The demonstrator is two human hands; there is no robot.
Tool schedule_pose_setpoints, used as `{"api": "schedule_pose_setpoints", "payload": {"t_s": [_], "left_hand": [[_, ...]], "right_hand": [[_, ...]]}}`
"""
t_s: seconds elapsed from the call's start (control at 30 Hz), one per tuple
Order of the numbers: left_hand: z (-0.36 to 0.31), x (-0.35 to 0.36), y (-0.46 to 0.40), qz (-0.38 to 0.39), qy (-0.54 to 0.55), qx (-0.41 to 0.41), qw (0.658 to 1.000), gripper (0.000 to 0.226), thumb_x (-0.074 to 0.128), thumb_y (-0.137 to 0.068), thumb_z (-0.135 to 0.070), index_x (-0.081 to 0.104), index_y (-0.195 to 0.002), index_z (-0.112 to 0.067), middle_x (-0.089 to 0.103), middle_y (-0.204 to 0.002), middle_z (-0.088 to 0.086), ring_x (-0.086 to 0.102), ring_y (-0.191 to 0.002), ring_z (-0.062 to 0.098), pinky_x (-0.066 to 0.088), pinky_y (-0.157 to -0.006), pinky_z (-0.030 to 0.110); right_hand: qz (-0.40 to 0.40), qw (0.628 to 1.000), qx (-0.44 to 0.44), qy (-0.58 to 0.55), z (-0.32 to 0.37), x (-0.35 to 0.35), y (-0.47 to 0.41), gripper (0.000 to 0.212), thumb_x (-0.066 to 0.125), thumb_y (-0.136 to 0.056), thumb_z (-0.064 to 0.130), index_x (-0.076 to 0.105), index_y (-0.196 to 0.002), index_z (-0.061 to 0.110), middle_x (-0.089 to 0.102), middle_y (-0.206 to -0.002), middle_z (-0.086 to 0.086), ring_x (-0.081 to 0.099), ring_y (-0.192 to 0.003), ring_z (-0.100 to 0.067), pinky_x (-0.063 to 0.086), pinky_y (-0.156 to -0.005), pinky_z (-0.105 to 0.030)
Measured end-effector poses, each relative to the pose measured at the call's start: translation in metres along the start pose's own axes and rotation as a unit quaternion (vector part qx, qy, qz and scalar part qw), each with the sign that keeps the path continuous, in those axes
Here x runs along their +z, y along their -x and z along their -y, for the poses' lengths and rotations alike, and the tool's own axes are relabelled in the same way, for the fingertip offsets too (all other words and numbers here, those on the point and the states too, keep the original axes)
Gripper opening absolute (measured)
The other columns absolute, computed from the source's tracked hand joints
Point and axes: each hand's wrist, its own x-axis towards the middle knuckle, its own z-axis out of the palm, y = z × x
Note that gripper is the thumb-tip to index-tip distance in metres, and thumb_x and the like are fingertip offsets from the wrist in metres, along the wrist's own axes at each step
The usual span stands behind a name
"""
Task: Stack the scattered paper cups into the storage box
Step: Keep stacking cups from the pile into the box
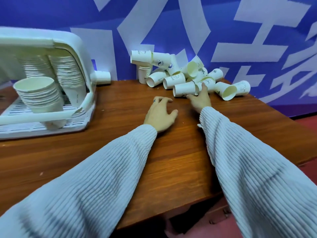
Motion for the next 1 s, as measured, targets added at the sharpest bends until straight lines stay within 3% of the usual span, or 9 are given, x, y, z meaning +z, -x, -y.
{"api": "schedule_pose_setpoints", "payload": {"t_s": [0.2,0.33,0.4,0.47,0.6,0.7,0.77,0.87,1.0], "left_hand": [[0.005,0.0,0.002,-0.04,0.046,0.001,0.998,0.043,0.061,-0.098,-0.039,0.055,-0.138,-0.026,0.042,-0.14,-0.008,0.052,-0.107,0.005,0.048,-0.104,0.042],[0.006,0.001,0.004,-0.047,0.031,0.013,0.998,0.044,0.06,-0.097,-0.039,0.053,-0.139,-0.027,0.041,-0.141,-0.009,0.055,-0.109,0.007,0.051,-0.1,0.044],[0.008,0.003,0.003,-0.056,0.025,0.02,0.998,0.047,0.061,-0.096,-0.038,0.051,-0.141,-0.028,0.04,-0.142,-0.008,0.055,-0.114,0.011,0.051,-0.1,0.046],[0.009,0.002,0.0,-0.106,-0.001,0.035,0.994,0.06,0.066,-0.091,-0.039,0.045,-0.146,-0.028,0.038,-0.147,-0.004,0.048,-0.129,0.019,0.045,-0.109,0.046],[0.004,0.005,-0.013,-0.132,-0.159,0.064,0.976,0.101,0.075,-0.078,-0.054,0.021,-0.16,-0.03,0.027,-0.163,0.004,0.023,-0.151,0.025,0.019,-0.122,0.045],[0.002,0.016,-0.018,-0.078,-0.159,0.059,0.982,0.099,0.073,-0.081,-0.054,0.02,-0.16,-0.028,0.049,-0.149,0.007,0.047,-0.136,0.03,0.035,-0.113,0.046],[0.005,0.014,-0.018,-0.075,-0.082,0.038,0.993,0.086,0.072,-0.085,-0.05,0.029,-0.156,-0.027,0.054,-0.141,0.006,0.056,-0.125,0.031,0.044,-0.1,0.044],[0.008,0.008,-0.014,-0.089,0.0,0.01,0.996,0.076,0.072,-0.086,-0.048,0.036,-0.15,-0.03,0.052,-0.138,0.001,0.055,-0.124,0.028,0.043,-0.098,0.041],[0.007,0.011,-0.015,-0.084,-0.002,0.043,0.996,0.074,0.071,-0.087,-0.05,0.036,-0.149,-0.031,0.052,-0.135,-0.002,0.053,-0.123,0.023,0.045,-0.097,0.041]], "right_hand": [[-0.058,0.998,0.014,-0.01,-0.009,0.013,-0.018,0.041,0.064,-0.094,0.027,0.066,-0.134,0.017,0.069,-0.128,-0.006,0.064,-0.118,-0.026,0.046,-0.095,-0.029],[-0.006,0.999,-0.022,0.026,-0.01,0.013,-0.02,0.036,0.064,-0.098,0.035,0.068,-0.129,0.017,0.063,-0.105,0.005,0.057,-0.101,-0.014,0.041,-0.086,-0.026],[-0.004,0.999,-0.041,0.027,-0.01,0.012,-0.018,0.014,0.062,-0.098,0.031,0.07,-0.098,0.02,0.06,-0.082,0.004,0.055,-0.088,-0.017,0.039,-0.071,-0.028],[0.008,0.998,-0.068,-0.017,-0.005,0.01,-0.01,0.018,0.061,-0.097,0.023,0.061,-0.081,0.015,0.053,-0.074,-0.002,0.051,-0.079,-0.02,0.037,-0.063,-0.031],[0.193,0.969,-0.085,-0.131,0.008,-0.003,0.017,0.026,0.06,-0.095,0.011,0.061,-0.07,0.018,0.053,-0.081,-0.007,0.056,-0.084,-0.023,0.055,-0.074,-0.042],[0.272,0.951,-0.058,-0.136,0.009,-0.013,0.023,0.022,0.063,-0.099,0.027,0.073,-0.081,0.021,0.068,-0.09,-0.006,0.067,-0.088,-0.02,0.059,-0.078,-0.038],[0.185,0.972,-0.043,-0.141,0.009,-0.019,0.006,0.025,0.065,-0.098,0.041,0.078,-0.099,0.02,0.074,-0.109,-0.005,0.07,-0.103,-0.022,0.058,-0.091,-0.039],[-0.013,0.998,-0.062,0.03,0.006,-0.034,-0.037,0.043,0.063,-0.094,0.033,0.064,-0.135,0.02,0.066,-0.134,-0.004,0.06,-0.125,-0.022,0.047,-0.103,-0.033],[-0.048,0.991,-0.045,0.115,-0.005,-0.044,-0.08,0.064,0.058,-0.095,0.022,0.04,-0.156,0.02,0.05,-0.152,-0.011,0.05,-0.137,-0.03,0.041,-0.11,-0.038]]}}
